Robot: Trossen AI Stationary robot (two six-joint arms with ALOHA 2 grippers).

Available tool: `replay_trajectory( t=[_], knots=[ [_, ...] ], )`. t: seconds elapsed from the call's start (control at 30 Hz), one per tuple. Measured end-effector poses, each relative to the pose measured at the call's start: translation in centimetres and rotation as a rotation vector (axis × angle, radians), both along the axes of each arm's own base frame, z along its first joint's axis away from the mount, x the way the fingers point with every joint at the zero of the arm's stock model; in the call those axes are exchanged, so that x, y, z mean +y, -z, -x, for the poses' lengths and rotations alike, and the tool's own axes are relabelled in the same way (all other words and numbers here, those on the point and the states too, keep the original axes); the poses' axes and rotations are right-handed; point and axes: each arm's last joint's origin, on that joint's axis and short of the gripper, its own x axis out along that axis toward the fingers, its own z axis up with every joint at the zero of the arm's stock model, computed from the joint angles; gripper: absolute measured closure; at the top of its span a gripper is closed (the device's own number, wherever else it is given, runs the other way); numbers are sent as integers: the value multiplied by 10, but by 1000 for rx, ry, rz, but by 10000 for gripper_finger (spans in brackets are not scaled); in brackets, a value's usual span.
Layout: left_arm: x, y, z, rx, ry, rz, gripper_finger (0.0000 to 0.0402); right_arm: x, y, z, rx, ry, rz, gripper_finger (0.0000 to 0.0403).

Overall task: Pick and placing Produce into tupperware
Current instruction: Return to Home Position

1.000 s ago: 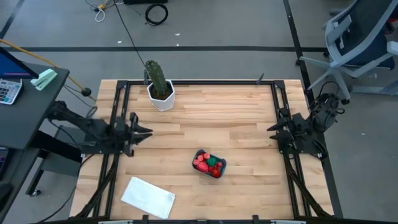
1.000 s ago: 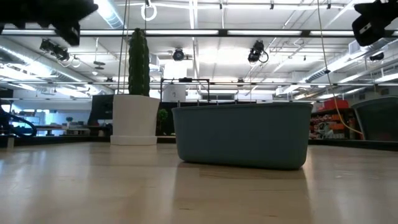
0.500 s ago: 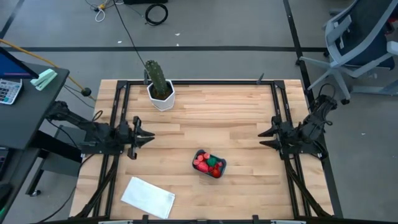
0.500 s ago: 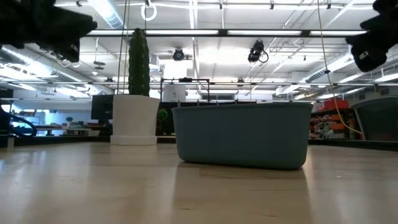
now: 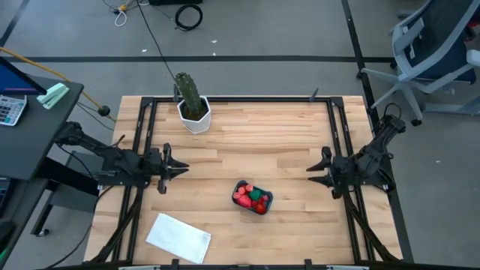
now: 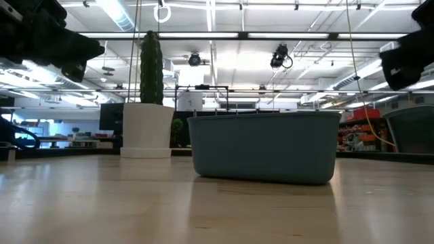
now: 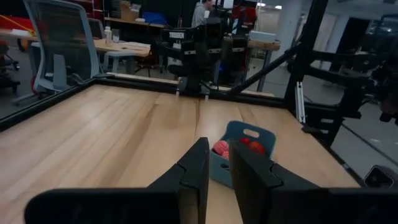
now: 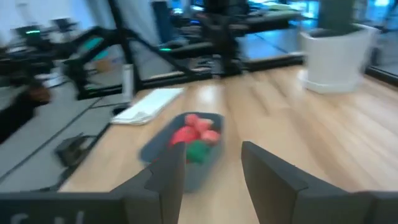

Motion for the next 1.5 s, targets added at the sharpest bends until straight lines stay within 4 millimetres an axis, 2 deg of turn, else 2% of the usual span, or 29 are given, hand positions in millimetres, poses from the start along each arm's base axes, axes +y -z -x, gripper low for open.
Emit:
replay_trajectory(
  t=[0.23, 0.37, 0.53, 0.73, 1.0, 1.27, 1.5],
  knots=[
    [0, 3, 0, 28, 0, -24, 325, 14, -1, -1, -169, -382, 87, 238],
    [0, 8, 0, 81, -1, 0, 322, 18, 2, -1, -208, -483, 100, 238],
    [1, 21, 2, 204, -9, 15, 328, 18, 2, -1, -246, -491, 234, 238],
    [0, 22, 3, 216, -9, 59, 327, 19, 3, -1, -267, -494, 351, 238],
    [-2, 22, 4, 221, 26, -52, 317, 19, 3, -1, -230, -492, 229, 238],
    [-2, 22, 4, 218, 14, 51, 325, 19, 3, -1, -229, -491, 226, 238],
    [-2, 22, 4, 219, 13, 52, 318, 19, 3, -1, -228, -491, 226, 238]
  ],
)
